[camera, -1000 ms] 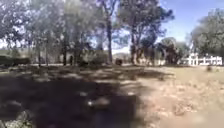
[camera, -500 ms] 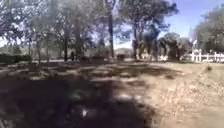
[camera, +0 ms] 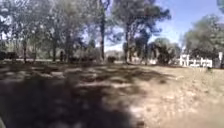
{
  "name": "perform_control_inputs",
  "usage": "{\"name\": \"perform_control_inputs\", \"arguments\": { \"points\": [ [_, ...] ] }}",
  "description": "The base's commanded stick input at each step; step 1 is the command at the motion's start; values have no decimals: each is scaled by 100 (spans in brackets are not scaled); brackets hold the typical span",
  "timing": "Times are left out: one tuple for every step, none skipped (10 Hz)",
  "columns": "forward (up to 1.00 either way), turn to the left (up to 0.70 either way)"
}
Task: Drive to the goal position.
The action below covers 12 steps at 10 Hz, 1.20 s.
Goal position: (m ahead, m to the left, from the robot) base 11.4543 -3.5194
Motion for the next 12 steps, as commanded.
{"name": "perform_control_inputs", "arguments": {
  "points": [
    [70,-26],
    [70,-1],
    [70,0],
    [70,0],
    [70,0],
    [70,0],
    [70,0],
    [70,0],
    [70,0],
    [70,-3],
    [70,-19],
    [70,-32]
  ]
}}
